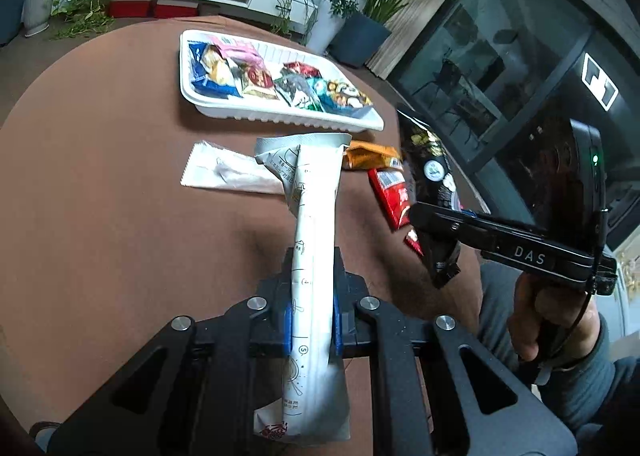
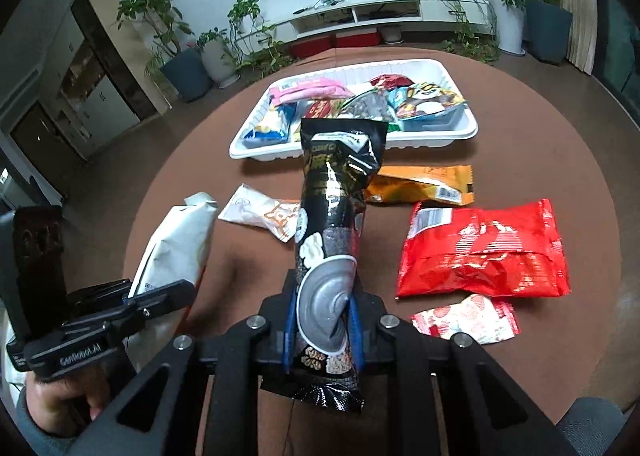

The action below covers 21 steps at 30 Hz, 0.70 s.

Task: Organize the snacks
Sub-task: 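Carry the white bag with the left gripper while the right gripper carries the black snack to the tray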

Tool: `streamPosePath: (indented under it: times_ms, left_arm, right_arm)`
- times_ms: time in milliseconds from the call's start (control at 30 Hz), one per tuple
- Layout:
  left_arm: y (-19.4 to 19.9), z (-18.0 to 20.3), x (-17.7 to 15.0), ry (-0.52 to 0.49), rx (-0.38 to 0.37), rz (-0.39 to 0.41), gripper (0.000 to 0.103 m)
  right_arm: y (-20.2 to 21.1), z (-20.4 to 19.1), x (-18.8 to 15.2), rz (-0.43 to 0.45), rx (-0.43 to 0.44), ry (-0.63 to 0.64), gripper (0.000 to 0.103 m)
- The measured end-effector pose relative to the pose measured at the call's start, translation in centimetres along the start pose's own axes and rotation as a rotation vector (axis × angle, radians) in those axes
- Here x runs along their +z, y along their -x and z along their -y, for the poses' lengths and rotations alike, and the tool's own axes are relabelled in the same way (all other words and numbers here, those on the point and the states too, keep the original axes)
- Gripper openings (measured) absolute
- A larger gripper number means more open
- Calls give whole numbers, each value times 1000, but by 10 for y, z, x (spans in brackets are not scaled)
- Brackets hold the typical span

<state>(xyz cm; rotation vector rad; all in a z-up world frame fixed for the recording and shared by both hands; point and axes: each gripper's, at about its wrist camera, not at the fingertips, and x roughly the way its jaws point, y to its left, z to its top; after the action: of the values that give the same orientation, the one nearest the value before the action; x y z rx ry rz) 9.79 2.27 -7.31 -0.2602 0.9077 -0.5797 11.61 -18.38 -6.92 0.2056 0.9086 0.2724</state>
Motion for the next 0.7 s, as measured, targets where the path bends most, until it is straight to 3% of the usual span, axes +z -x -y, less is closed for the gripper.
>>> streamPosePath:
  times_ms: [333, 500, 700]
  left_arm:
    - [17, -14, 42, 20, 4, 65, 12]
    - [20, -16, 89, -2, 26, 105, 12]
    - [4, -13, 148, -35, 34, 114, 12]
  right_arm:
    - [33, 51, 40, 82, -5, -98, 23]
    - [44, 70, 79, 120, -35, -92, 23]
    - [37, 63, 133, 138, -25, -30, 23]
